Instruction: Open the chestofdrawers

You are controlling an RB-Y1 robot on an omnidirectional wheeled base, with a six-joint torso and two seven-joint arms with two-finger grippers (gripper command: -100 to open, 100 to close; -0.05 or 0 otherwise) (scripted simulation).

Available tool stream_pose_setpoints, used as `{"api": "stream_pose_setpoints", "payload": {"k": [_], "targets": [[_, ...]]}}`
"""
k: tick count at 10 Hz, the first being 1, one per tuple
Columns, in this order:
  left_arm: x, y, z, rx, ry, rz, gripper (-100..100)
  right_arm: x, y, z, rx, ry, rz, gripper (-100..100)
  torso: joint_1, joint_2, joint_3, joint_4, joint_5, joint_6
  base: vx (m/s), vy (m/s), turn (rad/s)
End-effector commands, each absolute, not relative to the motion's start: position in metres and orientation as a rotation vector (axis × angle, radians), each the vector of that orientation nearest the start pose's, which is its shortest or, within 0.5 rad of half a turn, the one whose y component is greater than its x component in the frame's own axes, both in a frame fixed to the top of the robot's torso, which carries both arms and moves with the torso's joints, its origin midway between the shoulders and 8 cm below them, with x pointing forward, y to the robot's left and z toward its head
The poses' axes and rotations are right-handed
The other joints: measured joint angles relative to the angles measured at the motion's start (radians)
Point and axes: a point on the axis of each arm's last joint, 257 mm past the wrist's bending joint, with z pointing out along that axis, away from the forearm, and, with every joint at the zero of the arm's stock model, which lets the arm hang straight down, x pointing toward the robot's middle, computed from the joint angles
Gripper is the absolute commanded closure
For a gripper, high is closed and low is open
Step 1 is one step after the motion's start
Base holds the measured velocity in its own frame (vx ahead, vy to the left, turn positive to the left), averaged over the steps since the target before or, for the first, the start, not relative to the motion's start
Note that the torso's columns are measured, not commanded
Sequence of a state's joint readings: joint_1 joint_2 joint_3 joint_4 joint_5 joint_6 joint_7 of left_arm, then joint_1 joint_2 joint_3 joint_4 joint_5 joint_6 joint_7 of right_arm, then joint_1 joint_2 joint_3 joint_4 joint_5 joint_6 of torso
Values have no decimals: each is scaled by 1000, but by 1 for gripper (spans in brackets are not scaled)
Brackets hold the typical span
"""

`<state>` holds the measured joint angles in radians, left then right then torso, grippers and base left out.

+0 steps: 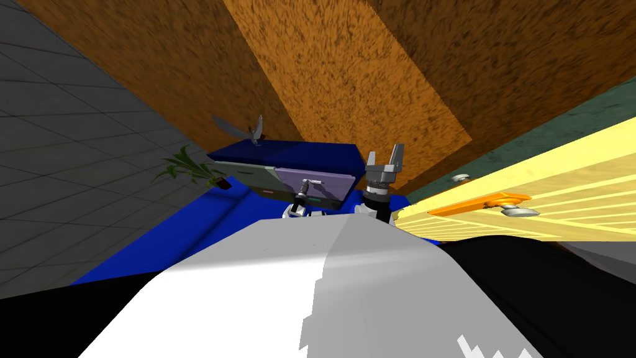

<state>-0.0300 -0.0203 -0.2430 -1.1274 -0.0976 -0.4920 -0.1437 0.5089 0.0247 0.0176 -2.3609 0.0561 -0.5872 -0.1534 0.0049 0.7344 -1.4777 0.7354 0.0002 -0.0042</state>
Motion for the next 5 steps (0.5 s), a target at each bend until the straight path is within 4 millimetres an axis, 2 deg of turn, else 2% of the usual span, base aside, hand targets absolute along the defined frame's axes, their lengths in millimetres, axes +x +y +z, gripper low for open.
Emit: {"api": "stream_pose_setpoints", "payload": {"k": [1,4,5], "targets": [[500,69,-303,-822,1429,-1305,100,311,-263,72,560,481,1459,0,-3,0,0,1,-1,0,-116,20,24],[503,67,-302,-824,1439,-1300,100,311,-263,72,560,481,1459,0,-3,6,4,2,0,2,-165,30,32],[502,65,-300,-821,1434,-1306,100,311,-263,72,560,481,1459,0,-4,5,2,3,-1,2,-84,11,3]]}}
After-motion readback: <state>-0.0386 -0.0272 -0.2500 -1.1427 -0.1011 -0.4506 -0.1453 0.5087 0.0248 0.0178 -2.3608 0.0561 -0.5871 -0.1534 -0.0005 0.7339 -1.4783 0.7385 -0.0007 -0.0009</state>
